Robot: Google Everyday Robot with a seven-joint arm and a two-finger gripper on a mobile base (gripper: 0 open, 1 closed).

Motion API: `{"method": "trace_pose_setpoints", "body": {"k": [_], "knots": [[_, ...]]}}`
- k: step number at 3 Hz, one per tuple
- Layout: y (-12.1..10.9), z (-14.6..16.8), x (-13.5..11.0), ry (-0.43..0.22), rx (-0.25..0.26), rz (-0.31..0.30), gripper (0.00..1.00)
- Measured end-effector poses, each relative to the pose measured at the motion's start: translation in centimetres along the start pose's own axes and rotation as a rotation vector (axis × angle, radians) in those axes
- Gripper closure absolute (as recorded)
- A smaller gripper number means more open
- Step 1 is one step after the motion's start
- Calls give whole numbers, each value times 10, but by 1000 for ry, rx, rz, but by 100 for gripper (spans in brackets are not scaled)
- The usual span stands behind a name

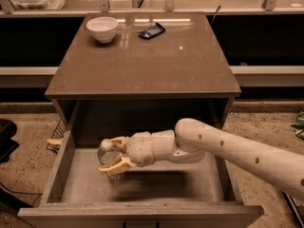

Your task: Pick water bottle from top drawer and place on counter

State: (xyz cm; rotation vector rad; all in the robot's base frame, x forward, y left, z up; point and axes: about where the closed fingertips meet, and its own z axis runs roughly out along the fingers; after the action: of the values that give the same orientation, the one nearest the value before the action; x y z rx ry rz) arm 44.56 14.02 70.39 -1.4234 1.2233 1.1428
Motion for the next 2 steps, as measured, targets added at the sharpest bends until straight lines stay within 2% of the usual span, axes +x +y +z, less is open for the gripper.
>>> {"method": "trace_pose_setpoints", "body": {"k": [1, 2], "knots": [[0, -3, -27, -21, -17, 35, 100], [-10, -35, -111, -67, -27, 150, 100]]}}
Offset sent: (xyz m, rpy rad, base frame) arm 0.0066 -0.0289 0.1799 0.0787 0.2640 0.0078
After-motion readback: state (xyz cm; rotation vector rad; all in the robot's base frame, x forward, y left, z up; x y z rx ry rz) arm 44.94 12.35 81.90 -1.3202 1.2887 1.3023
